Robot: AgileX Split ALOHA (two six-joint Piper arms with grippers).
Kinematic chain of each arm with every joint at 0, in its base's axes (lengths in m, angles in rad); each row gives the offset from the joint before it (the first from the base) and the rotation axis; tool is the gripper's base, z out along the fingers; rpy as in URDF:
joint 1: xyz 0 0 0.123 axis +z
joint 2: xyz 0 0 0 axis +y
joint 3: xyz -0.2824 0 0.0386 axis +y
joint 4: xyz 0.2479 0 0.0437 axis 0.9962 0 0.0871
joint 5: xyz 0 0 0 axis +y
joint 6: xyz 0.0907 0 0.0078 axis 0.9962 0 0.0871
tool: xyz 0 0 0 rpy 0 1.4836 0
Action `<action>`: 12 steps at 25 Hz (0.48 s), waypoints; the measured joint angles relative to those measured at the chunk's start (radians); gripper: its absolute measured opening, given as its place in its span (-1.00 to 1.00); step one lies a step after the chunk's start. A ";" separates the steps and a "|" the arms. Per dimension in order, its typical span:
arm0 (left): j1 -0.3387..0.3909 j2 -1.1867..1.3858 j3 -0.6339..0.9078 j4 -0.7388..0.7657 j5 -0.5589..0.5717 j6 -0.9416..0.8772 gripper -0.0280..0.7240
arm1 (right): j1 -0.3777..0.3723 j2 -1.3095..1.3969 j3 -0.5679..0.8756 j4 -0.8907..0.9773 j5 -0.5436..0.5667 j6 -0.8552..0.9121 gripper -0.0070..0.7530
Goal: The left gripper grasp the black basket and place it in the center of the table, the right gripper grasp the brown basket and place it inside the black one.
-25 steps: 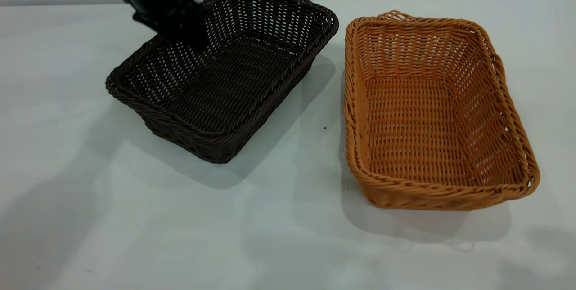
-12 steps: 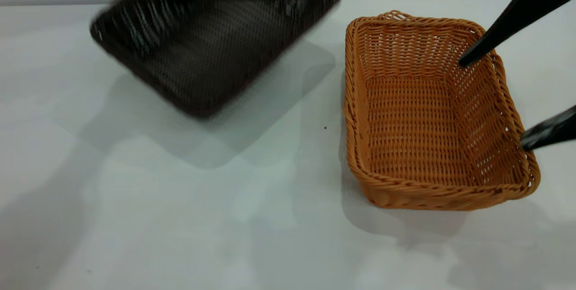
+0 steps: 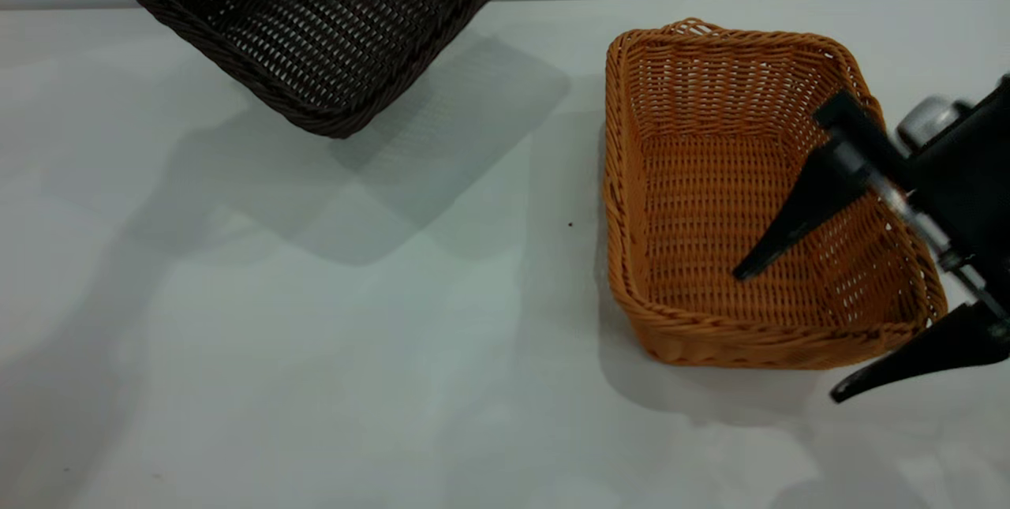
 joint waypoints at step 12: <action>0.003 0.000 0.000 -0.001 -0.006 0.001 -0.72 | 0.000 0.162 -0.095 0.006 -0.221 -0.013 0.44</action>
